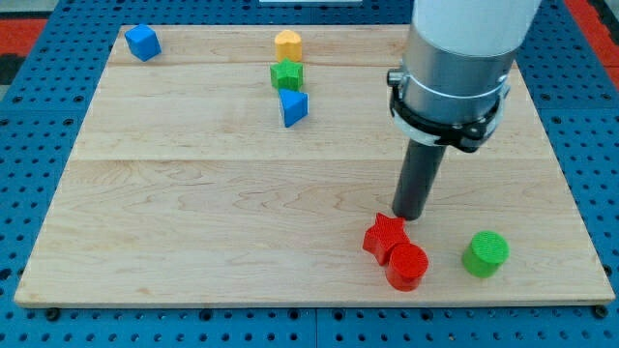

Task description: Push the red circle to the right of the red star

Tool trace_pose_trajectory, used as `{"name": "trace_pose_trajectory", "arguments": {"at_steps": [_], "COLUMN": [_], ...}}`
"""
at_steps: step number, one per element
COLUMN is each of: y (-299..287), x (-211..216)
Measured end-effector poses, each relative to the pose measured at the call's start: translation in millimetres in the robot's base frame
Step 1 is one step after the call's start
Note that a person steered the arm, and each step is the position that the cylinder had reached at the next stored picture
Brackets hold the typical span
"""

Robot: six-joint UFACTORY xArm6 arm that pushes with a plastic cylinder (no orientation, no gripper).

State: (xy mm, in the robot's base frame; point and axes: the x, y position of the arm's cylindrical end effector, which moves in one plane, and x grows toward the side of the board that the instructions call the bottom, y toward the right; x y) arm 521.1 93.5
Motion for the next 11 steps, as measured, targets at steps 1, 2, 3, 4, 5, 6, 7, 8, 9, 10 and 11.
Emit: {"name": "trace_pose_trajectory", "arguments": {"at_steps": [1, 2, 3, 4, 5, 6, 7, 8, 9, 10, 11], "y": [-39, -64, -79, -74, -58, -31, -21, -11, 17, 24, -32], "x": [1, 9, 31, 67, 69, 76, 95, 97, 89, 89, 92]}}
